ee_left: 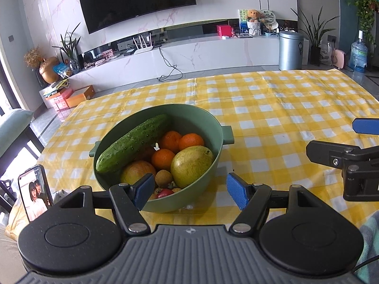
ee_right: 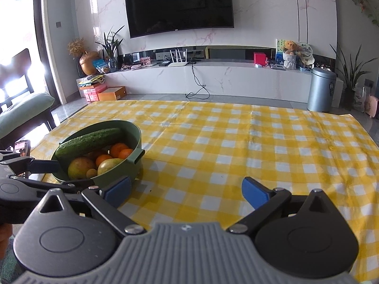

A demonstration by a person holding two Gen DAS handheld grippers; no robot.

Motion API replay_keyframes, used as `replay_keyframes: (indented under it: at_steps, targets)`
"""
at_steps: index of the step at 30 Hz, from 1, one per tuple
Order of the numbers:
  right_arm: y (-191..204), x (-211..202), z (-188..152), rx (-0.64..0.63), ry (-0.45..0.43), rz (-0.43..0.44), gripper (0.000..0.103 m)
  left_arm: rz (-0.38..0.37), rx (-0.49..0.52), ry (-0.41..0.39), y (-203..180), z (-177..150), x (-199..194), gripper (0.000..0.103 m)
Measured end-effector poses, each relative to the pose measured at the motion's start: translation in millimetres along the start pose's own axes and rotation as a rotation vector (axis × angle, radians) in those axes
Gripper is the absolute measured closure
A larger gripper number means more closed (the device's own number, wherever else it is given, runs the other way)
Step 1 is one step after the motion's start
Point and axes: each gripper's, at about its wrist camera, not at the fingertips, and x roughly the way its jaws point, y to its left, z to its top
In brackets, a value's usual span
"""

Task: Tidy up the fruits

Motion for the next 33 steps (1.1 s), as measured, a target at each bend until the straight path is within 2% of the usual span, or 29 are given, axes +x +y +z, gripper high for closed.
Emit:
replay_keyframes:
  at_steps: [33]
  targets:
    - [0.7,2.2,-5.0,-0.010,0.030,0.000,0.004,-0.014,-0.007,-0.007,-1.8,2.4,-6.3,0.021]
